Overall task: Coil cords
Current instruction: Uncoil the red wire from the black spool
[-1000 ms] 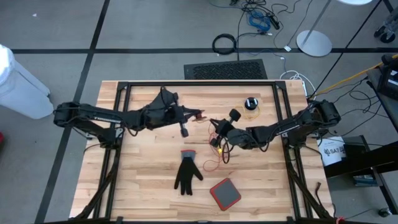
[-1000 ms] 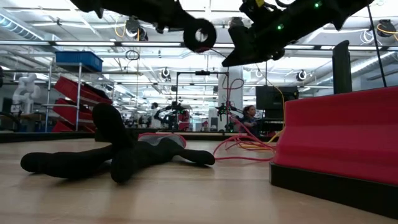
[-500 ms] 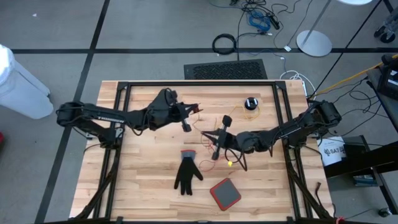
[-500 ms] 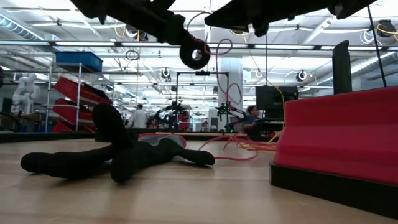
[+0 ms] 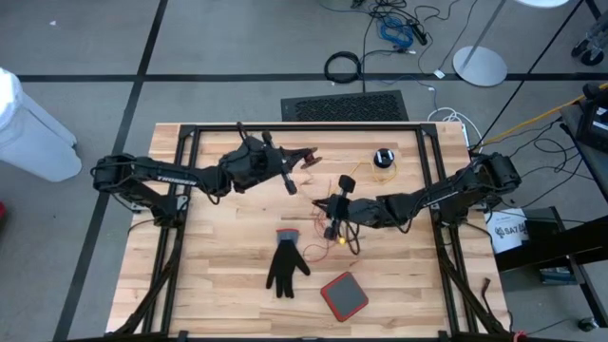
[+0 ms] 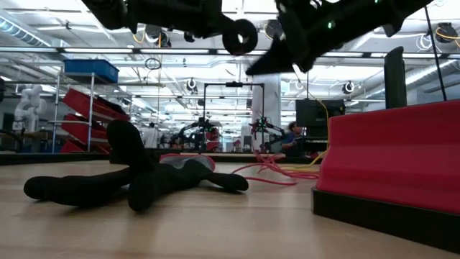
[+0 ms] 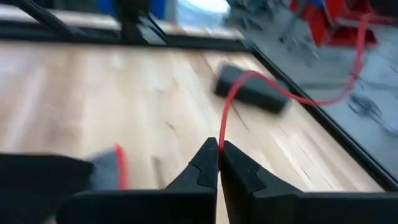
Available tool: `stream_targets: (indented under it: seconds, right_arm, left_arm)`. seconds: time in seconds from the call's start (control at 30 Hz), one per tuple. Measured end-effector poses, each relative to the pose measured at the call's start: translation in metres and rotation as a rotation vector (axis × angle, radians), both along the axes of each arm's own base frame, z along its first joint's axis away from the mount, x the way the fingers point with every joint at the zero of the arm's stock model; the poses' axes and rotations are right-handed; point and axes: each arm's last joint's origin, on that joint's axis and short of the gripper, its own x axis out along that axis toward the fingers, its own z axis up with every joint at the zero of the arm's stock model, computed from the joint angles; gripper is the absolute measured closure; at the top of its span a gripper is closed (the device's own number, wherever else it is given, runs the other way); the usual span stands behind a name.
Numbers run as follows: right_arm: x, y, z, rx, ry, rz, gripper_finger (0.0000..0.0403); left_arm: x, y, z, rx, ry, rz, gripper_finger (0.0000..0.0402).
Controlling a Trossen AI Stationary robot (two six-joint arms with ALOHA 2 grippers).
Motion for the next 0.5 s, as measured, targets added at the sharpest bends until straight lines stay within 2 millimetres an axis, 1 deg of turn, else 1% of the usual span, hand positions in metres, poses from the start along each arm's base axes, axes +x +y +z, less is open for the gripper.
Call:
stream_targets:
  seconds: [0.13,0.27,0.37,0.5]
  right_arm:
    - [-0.005,-0.008,-0.009,-0.015,0.078,-0.132,0.0403]
    - [-0.011,-0.011,-0.015,-0.054,0.136,-0.235,0.0403]
    - [-0.016,-0.014,-0.020,-0.081,0.182,-0.311,0.0403]
    - [-0.020,-0.014,-0.023,-0.094,0.219,-0.338,0.0400]
  left_arm:
    - [-0.001,-0.003,0.001,-0.006,0.011,-0.044,0.0401]
    - [-0.002,-0.008,0.002,-0.007,0.027,-0.068,0.0401]
    - [-0.005,-0.014,0.002,-0.007,0.072,-0.098,0.0401]
    - [-0.011,-0.019,0.001,0.012,0.157,-0.123,0.0401]
